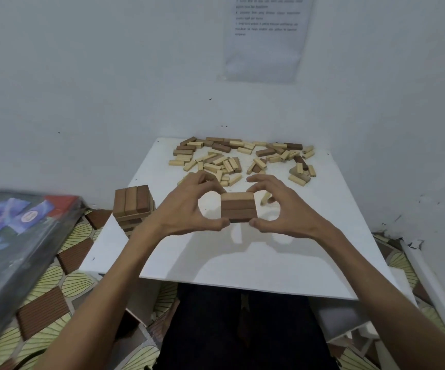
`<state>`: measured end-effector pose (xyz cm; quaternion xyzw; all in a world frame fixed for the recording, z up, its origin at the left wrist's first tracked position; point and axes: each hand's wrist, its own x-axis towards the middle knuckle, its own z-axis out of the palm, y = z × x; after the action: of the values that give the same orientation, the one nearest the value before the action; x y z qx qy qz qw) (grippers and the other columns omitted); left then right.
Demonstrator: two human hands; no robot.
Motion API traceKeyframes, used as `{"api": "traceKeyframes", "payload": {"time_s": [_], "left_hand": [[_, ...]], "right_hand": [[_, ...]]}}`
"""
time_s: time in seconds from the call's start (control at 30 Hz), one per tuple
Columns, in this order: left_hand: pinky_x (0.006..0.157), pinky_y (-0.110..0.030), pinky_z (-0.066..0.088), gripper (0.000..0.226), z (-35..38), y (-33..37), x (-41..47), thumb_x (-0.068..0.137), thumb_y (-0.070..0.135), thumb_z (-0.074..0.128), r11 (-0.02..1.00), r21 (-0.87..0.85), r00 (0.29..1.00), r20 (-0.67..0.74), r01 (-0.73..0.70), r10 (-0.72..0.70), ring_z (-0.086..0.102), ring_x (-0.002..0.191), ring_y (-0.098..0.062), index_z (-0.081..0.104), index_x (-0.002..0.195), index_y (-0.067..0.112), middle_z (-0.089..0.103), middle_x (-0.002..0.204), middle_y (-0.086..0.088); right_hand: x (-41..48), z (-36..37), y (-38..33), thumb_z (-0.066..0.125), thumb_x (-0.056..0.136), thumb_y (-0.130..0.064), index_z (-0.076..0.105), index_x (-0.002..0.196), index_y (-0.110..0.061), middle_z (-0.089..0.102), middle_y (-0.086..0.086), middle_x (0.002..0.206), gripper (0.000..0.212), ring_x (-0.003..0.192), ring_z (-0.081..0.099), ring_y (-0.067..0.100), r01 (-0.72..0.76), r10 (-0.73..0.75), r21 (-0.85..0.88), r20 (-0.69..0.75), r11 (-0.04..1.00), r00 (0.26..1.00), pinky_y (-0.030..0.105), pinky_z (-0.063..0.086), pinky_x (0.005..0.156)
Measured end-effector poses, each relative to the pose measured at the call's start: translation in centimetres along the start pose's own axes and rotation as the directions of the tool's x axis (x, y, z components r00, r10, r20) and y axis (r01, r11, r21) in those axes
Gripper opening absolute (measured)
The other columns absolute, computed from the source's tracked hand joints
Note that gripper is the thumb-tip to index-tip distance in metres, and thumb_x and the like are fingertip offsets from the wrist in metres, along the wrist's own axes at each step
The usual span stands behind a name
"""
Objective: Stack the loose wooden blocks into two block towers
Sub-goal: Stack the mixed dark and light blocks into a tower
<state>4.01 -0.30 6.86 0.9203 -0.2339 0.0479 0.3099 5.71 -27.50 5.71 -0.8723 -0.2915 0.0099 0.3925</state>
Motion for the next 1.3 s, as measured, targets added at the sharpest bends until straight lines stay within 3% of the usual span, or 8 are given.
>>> {"api": "traceKeyframes", "payload": {"time_s": [0.1,0.43,0.63,0.77,0.9,1.07,1.3], "left_hand": [[0.101,-0.028,0.042,0.062,-2.8,-0.1,0.0,0.065,0.068,0.072,1.000,0.001,0.999,-0.031,-0.027,0.027,0.046,0.125,-0.002,0.067,0.114,0.030,0.053,0.125,0.022],[0.103,-0.023,0.040,0.060,-9.5,-2.8,-2.6,0.068,0.064,0.072,0.999,0.044,0.995,-0.092,-0.019,0.023,0.054,0.123,-0.004,0.068,0.115,0.027,0.057,0.128,0.022],[0.109,-0.033,0.042,0.054,-12.3,-6.2,-5.9,0.073,0.055,0.077,0.996,-0.067,0.987,-0.141,0.062,-0.071,0.057,0.127,-0.008,0.066,0.120,0.029,0.063,0.130,0.019],[0.115,-0.040,0.039,0.053,-13.3,-8.8,-7.5,0.075,0.050,0.078,0.987,-0.117,0.977,-0.172,0.110,-0.129,0.058,0.128,-0.012,0.067,0.122,0.028,0.066,0.129,0.014],[0.116,-0.048,0.039,0.054,-13.2,-10.9,-8.5,0.075,0.051,0.078,0.978,-0.155,0.968,-0.189,0.139,-0.167,0.058,0.129,-0.015,0.067,0.122,0.029,0.067,0.129,0.013],[0.115,-0.048,0.039,0.057,-12.0,-12.0,-9.0,0.073,0.053,0.077,0.967,-0.194,0.960,-0.196,0.163,-0.201,0.058,0.127,-0.014,0.066,0.123,0.027,0.067,0.128,0.013],[0.115,-0.048,0.039,0.058,-11.3,-13.0,-9.3,0.072,0.051,0.078,0.961,-0.210,0.957,-0.190,0.179,-0.220,0.058,0.127,-0.013,0.065,0.123,0.028,0.066,0.128,0.014]], "right_hand": [[1.6,-0.1,-1.7,0.075,0.072,-0.052,0.056,0.123,-0.035,0.041,-0.024,0.149,0.057,0.138,0.041,0.005,0.044,-0.042,0.055,-0.030,0.998,0.999,0.029,0.045,0.099],[7.6,2.2,-6.4,0.076,0.069,-0.056,0.060,0.118,-0.032,0.043,-0.022,0.150,0.057,0.141,0.039,0.004,0.168,-0.168,0.016,-0.021,0.986,0.986,0.037,0.040,0.109],[11.5,5.3,-9.2,0.086,0.074,-0.041,0.059,0.113,-0.037,0.043,-0.026,0.145,0.048,0.128,0.038,-0.015,0.212,-0.212,0.012,0.029,0.977,0.977,0.031,0.041,0.105],[13.8,7.6,-10.5,0.076,0.066,-0.061,0.056,0.109,-0.048,0.046,-0.027,0.144,0.049,0.134,0.043,0.003,0.241,-0.239,-0.022,0.061,0.970,0.969,0.041,0.041,0.109],[15.1,9.5,-10.5,0.075,0.066,-0.063,0.056,0.112,-0.048,0.046,-0.029,0.143,0.052,0.136,0.043,0.007,0.227,-0.224,-0.020,0.095,0.974,0.970,0.046,0.041,0.110],[15.1,10.5,-9.9,0.077,0.069,-0.056,0.056,0.115,-0.043,0.047,-0.026,0.143,0.052,0.135,0.042,-0.001,0.213,-0.211,-0.002,0.128,0.977,0.969,0.040,0.040,0.111],[15.3,11.1,-9.9,0.072,0.066,-0.062,0.055,0.116,-0.041,0.046,-0.025,0.143,0.057,0.134,0.040,-0.003,0.193,-0.190,-0.007,0.166,0.981,0.968,0.030,0.038,0.106]]}}
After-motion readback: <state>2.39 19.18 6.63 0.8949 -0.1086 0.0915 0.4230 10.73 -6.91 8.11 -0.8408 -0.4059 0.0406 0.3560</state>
